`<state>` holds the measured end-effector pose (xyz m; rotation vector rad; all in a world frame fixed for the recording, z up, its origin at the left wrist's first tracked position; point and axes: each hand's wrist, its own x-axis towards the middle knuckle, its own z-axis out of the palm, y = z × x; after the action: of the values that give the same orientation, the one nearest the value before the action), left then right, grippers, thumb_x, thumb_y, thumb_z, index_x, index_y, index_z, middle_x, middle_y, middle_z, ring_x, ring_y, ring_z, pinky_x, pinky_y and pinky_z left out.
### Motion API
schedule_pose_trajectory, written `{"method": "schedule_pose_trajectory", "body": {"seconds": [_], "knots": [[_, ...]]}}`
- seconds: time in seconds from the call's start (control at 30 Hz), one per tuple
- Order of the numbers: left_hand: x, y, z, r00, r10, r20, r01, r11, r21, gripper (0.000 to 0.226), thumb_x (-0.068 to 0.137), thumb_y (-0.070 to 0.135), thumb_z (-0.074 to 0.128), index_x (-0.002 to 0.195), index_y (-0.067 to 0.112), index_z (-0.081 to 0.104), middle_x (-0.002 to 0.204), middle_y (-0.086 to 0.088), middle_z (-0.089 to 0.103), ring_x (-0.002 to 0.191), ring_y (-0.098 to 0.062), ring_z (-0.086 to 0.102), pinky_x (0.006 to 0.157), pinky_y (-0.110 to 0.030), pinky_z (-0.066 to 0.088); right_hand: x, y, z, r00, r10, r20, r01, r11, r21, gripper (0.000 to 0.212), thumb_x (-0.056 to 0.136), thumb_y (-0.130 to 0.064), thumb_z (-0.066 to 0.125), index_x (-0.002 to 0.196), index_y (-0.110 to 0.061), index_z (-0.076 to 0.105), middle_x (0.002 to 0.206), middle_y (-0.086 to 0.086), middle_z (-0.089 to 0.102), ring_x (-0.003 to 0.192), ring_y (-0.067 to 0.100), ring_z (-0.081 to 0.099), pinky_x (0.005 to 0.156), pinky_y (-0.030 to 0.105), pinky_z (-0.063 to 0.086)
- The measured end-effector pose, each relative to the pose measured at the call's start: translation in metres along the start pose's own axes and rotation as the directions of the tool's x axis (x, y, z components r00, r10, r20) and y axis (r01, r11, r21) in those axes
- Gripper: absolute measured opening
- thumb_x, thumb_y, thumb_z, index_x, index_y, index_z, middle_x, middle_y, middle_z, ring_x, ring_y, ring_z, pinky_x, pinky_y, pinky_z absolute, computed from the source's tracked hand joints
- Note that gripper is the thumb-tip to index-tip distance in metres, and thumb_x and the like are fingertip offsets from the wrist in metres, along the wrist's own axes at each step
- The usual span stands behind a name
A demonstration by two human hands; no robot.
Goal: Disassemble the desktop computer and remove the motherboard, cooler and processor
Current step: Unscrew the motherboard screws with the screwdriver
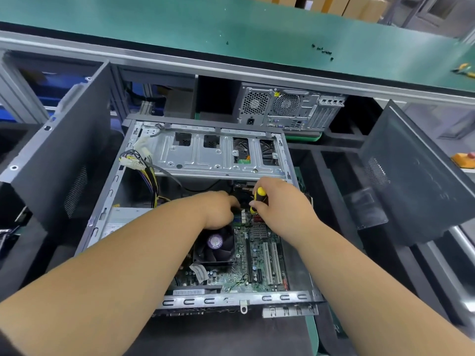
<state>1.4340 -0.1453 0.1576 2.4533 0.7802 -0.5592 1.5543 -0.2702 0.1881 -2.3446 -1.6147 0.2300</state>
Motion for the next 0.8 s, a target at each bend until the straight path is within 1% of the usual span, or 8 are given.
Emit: {"method": "schedule_pose_trajectory", "body": {"seconds": [0.17, 0.23, 0.37, 0.43, 0.6, 0.8], "knots": [[0.0065, -0.0046, -0.0017, 0.998, -0.004, -0.065, 0.002, 0.999, -0.040, 0.048, 0.091, 0.015, 0.044, 0.136, 0.030, 0.052, 0.136, -0.007, 0.054, 0.116, -0.026, 0.054, 0.085, -0.030, 0.042, -0.0010, -0.0002, -0.0001, 1.000, 0.007, 0.009, -0.007, 1.000, -0.021, 0.016, 0.093, -0.035, 0.062, 0.102, -0.025, 0.054, 0.098, -0.005, 0.061, 0.085, 0.020, 0.055, 0.067, 0.031, 0.042], [0.0070, -0.0039, -0.0006, 0.996, 0.015, -0.082, -0.018, 0.999, -0.038, 0.048, 0.091, 0.015, 0.044, 0.136, 0.031, 0.052, 0.137, -0.006, 0.054, 0.118, -0.025, 0.053, 0.083, -0.028, 0.040, -0.0014, -0.0003, 0.0000, 1.000, 0.006, 0.007, -0.006, 1.000, -0.019, 0.015, 0.092, -0.035, 0.062, 0.101, -0.025, 0.054, 0.098, -0.005, 0.061, 0.086, 0.020, 0.055, 0.067, 0.031, 0.042], [0.0058, -0.0013, 0.0011, 0.994, 0.059, -0.095, -0.062, 0.998, -0.023, 0.050, 0.092, 0.014, 0.044, 0.139, 0.031, 0.051, 0.142, -0.005, 0.048, 0.126, -0.024, 0.048, 0.087, -0.025, 0.034, -0.0029, 0.0001, -0.0005, 1.000, 0.030, -0.003, -0.030, 0.999, 0.013, 0.015, 0.091, -0.035, 0.064, 0.101, -0.027, 0.057, 0.092, -0.007, 0.059, 0.081, 0.018, 0.055, 0.064, 0.029, 0.039], [0.0053, -0.0007, 0.0017, 0.994, 0.071, -0.087, -0.072, 0.997, -0.006, 0.049, 0.093, 0.015, 0.043, 0.139, 0.032, 0.051, 0.143, -0.004, 0.048, 0.126, -0.023, 0.047, 0.091, -0.027, 0.036, -0.0031, 0.0004, -0.0005, 0.999, 0.039, -0.010, -0.039, 0.999, 0.033, 0.015, 0.091, -0.035, 0.064, 0.101, -0.027, 0.057, 0.092, -0.008, 0.059, 0.081, 0.018, 0.056, 0.064, 0.029, 0.039], [0.0052, -0.0009, 0.0026, 0.994, 0.078, -0.074, -0.077, 0.997, 0.010, 0.049, 0.094, 0.015, 0.042, 0.138, 0.032, 0.051, 0.143, -0.003, 0.050, 0.126, -0.023, 0.048, 0.097, -0.031, 0.040, -0.0015, 0.0004, 0.0007, 0.999, 0.031, 0.008, -0.031, 1.000, 0.003, 0.018, 0.092, -0.036, 0.063, 0.106, -0.026, 0.056, 0.101, -0.005, 0.062, 0.086, 0.019, 0.056, 0.067, 0.029, 0.041], [0.0060, -0.0021, 0.0033, 0.994, 0.083, -0.065, -0.082, 0.997, 0.015, 0.049, 0.093, 0.015, 0.043, 0.138, 0.032, 0.051, 0.141, -0.003, 0.051, 0.125, -0.024, 0.049, 0.098, -0.032, 0.041, -0.0020, 0.0014, 0.0020, 1.000, 0.025, 0.014, -0.025, 1.000, 0.003, 0.019, 0.092, -0.034, 0.063, 0.108, -0.026, 0.056, 0.106, -0.004, 0.063, 0.089, 0.019, 0.056, 0.069, 0.030, 0.043]]}}
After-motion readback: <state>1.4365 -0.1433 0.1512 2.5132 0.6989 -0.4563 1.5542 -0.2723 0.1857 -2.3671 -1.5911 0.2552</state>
